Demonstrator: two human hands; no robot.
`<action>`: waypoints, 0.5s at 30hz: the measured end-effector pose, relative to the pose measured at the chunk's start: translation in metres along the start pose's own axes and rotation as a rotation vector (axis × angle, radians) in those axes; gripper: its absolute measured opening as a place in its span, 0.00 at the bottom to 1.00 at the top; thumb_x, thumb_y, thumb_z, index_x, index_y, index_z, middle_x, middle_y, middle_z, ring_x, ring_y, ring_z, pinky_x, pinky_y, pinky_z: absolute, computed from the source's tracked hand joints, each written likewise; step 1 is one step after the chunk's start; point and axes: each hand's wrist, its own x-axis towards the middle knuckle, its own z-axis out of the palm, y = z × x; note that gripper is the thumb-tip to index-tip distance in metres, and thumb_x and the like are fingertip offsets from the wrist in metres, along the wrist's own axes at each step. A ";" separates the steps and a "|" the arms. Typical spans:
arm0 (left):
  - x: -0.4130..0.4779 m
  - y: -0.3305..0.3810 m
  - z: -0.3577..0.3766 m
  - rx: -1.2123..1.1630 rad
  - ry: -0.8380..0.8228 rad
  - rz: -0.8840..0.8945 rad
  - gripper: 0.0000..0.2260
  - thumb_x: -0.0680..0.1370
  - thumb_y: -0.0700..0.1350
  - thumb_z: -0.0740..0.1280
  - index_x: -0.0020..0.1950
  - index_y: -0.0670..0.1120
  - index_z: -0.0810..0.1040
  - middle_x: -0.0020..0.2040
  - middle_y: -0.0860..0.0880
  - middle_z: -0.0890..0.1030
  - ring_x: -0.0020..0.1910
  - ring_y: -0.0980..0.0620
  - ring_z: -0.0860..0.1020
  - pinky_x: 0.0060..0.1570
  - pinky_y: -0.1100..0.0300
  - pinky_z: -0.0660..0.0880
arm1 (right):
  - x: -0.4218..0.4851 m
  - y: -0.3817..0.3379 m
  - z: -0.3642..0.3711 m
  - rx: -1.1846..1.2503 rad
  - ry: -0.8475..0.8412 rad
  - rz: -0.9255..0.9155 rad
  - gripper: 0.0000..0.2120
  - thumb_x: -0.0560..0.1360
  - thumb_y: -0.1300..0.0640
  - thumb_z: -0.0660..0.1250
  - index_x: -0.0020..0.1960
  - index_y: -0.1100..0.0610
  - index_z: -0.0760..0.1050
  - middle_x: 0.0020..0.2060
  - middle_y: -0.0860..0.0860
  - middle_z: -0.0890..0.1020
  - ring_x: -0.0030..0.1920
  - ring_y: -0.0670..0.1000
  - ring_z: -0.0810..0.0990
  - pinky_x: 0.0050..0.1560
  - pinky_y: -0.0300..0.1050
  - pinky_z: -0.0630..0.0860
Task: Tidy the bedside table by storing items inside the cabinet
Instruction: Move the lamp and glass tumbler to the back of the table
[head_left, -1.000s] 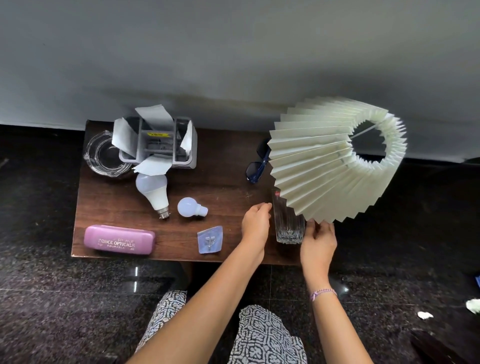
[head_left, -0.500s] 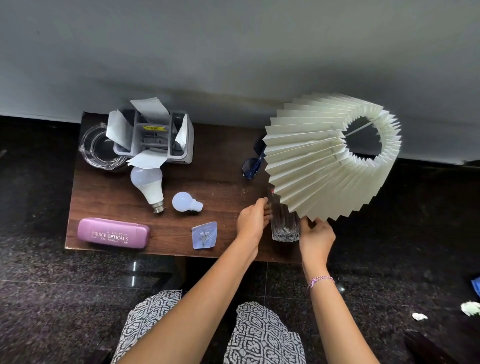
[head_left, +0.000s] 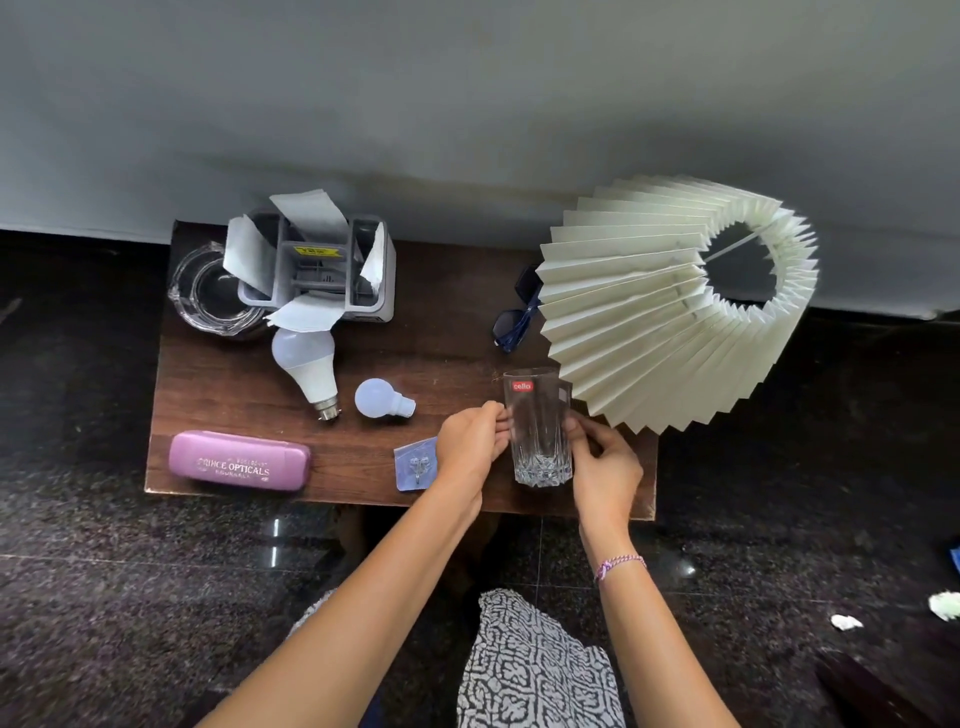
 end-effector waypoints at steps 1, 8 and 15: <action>-0.001 0.004 -0.003 0.001 0.009 -0.003 0.09 0.77 0.41 0.62 0.42 0.40 0.80 0.38 0.46 0.82 0.37 0.53 0.81 0.37 0.67 0.78 | -0.002 -0.001 0.002 0.006 -0.003 -0.012 0.11 0.75 0.53 0.67 0.53 0.57 0.81 0.47 0.51 0.82 0.47 0.43 0.76 0.52 0.36 0.69; -0.009 0.033 -0.034 0.150 0.012 -0.001 0.16 0.77 0.48 0.65 0.49 0.34 0.80 0.43 0.39 0.83 0.38 0.49 0.83 0.34 0.66 0.80 | -0.017 -0.005 0.015 0.070 -0.088 -0.023 0.09 0.76 0.51 0.65 0.53 0.51 0.81 0.49 0.45 0.82 0.53 0.44 0.79 0.58 0.42 0.73; -0.017 0.061 -0.069 0.295 -0.031 -0.042 0.23 0.71 0.56 0.71 0.44 0.34 0.80 0.38 0.38 0.84 0.34 0.47 0.84 0.32 0.61 0.81 | -0.038 -0.016 0.027 0.158 -0.210 -0.064 0.08 0.77 0.52 0.65 0.53 0.47 0.81 0.49 0.40 0.82 0.53 0.39 0.79 0.60 0.47 0.76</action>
